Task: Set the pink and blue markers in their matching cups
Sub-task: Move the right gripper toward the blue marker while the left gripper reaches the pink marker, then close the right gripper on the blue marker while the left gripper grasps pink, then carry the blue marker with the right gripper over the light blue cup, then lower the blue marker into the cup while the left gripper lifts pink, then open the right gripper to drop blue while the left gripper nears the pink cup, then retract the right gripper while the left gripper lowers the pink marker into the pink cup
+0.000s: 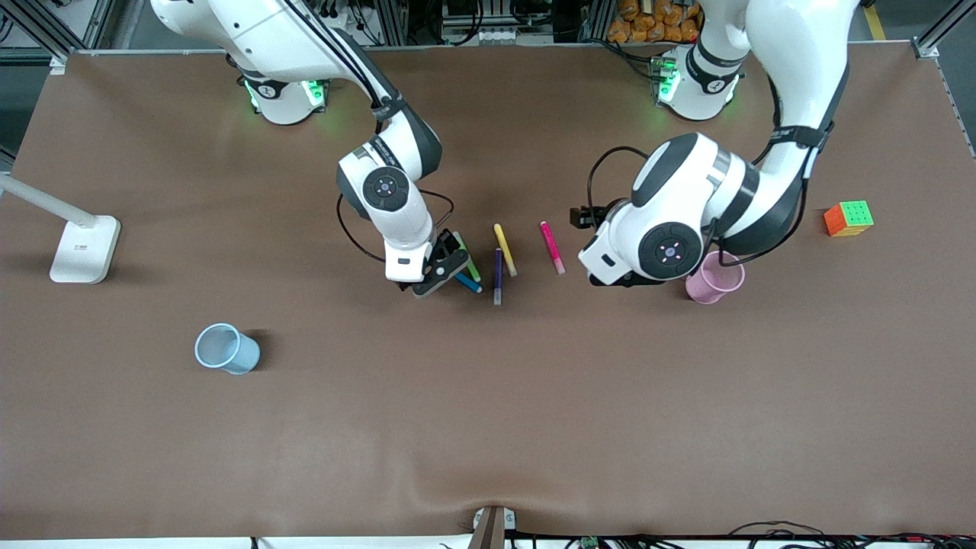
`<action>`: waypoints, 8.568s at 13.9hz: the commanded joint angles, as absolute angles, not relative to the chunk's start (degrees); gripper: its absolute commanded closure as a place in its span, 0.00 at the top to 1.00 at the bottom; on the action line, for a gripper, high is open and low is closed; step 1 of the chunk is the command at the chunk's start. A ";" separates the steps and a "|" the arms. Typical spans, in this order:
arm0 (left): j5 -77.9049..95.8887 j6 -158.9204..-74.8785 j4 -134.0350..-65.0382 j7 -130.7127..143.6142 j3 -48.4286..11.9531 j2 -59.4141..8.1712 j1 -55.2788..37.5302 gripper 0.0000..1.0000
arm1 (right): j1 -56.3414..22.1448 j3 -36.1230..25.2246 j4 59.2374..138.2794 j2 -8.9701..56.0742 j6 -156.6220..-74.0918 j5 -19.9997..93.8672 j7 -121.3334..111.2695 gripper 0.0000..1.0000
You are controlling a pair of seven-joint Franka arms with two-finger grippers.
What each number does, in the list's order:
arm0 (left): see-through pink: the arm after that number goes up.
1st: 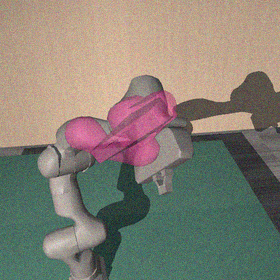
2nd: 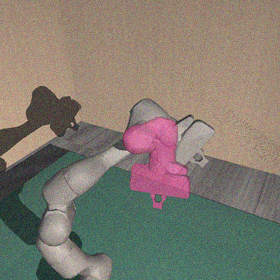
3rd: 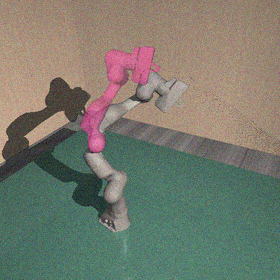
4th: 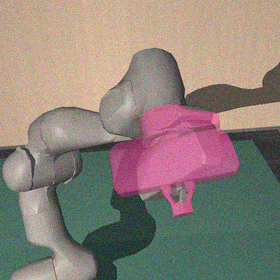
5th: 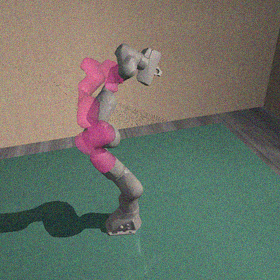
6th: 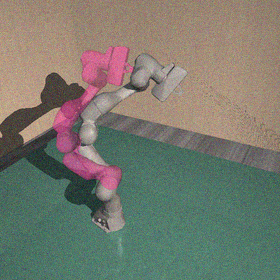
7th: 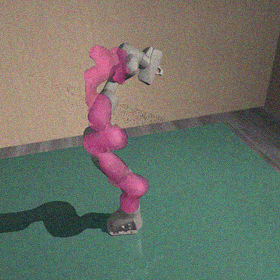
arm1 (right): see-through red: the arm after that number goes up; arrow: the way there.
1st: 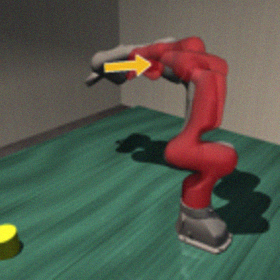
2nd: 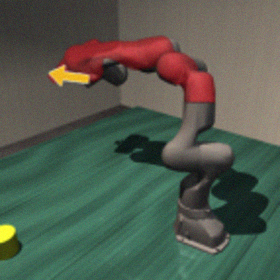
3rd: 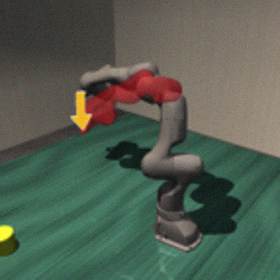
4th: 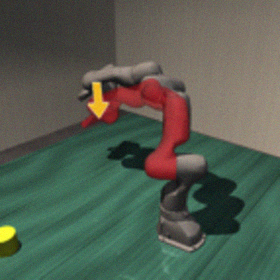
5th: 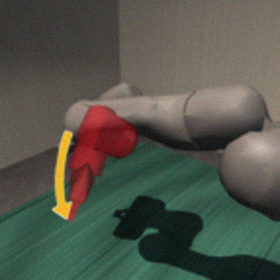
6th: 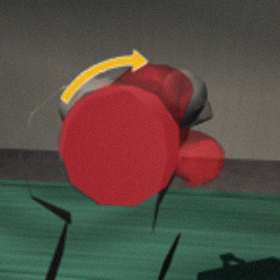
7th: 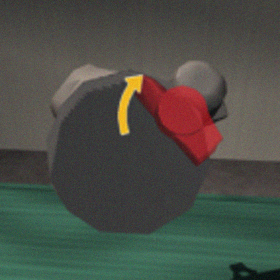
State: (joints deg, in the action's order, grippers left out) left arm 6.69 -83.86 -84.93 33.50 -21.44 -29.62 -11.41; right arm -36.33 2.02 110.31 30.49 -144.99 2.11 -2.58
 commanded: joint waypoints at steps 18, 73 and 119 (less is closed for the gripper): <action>8.96 -102.48 -91.67 44.56 -21.36 -36.56 -12.21 1.00 | -39.73 0.88 113.12 34.89 -155.48 0.88 -0.35 0.22; 8.26 -115.17 -97.48 47.81 -20.65 -31.47 -10.29 0.00 | -4.31 0.35 98.70 29.79 -120.06 -38.50 -49.57 0.00; -18.72 -139.38 -128.75 46.32 -14.50 -3.43 2.28 0.00 | -4.84 3.08 93.27 3.87 -93.46 -14.08 -20.51 1.00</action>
State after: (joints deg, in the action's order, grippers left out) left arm -17.79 -136.54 -124.80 45.23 -14.61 -6.62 1.98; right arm -5.39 2.66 95.37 5.47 -97.80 -17.47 -25.51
